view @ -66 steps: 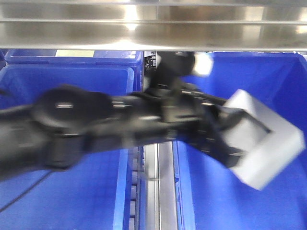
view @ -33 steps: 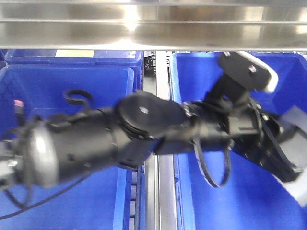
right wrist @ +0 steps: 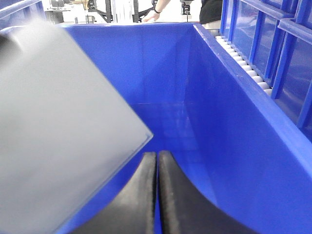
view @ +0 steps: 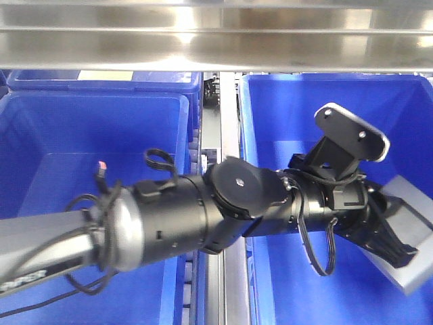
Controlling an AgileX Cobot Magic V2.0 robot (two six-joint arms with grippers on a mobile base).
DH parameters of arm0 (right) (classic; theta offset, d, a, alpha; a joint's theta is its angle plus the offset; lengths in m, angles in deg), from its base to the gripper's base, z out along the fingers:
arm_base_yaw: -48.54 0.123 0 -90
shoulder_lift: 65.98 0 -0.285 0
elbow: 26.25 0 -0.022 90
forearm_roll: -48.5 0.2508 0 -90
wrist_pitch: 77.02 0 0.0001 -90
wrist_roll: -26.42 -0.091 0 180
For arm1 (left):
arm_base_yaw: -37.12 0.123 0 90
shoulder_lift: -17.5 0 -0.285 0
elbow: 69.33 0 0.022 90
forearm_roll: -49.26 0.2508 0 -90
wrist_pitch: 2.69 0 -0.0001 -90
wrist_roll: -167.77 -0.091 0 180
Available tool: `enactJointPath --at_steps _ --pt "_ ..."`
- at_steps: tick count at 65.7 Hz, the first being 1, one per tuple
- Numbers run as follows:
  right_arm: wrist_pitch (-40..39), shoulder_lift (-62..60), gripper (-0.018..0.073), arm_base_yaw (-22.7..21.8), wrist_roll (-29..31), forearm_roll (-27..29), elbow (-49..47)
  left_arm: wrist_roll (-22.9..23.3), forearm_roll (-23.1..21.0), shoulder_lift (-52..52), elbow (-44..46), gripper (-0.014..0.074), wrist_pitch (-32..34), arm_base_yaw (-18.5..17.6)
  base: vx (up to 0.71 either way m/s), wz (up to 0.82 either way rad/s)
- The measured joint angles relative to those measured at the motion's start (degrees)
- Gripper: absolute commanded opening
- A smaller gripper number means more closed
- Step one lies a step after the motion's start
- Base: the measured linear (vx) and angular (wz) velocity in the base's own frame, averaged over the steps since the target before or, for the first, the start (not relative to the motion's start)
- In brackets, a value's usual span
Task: Sort gray base to blue bin
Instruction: 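Lower the gray block into the bin and open the left gripper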
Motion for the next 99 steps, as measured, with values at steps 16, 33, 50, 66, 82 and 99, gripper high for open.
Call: enactJointPath --at_steps 16,33,50,66,82,99 --pt "0.0 0.0 -0.0005 0.0 0.0 0.0 0.0 0.0 0.0 -4.9 0.0 -0.0007 1.3 0.0 0.0 0.0" --pt "0.0 0.0 -0.0005 0.0 0.0 0.0 0.0 0.0 -0.1 -8.7 0.0 -0.0007 4.4 0.0 0.0 0.0" --pt "0.0 0.0 -0.0005 0.0 0.0 0.0 0.0 0.0 -0.2 -12.0 0.1 -0.0006 5.4 0.0 0.0 0.0" --pt "0.0 0.0 -0.0005 0.0 0.0 0.0 0.0 0.1 -0.2 -12.7 0.8 0.0022 4.8 -0.3 0.0 0.0" --pt "0.0 0.0 -0.0005 0.0 0.0 0.0 0.0 0.1 -0.2 -12.8 0.8 0.0204 5.4 -0.4 0.0 0.0" --pt "0.0 0.0 -0.0005 0.0 0.0 0.0 0.0 0.1 -0.5 -12.8 0.8 0.0355 5.6 -0.4 0.0 0.0"
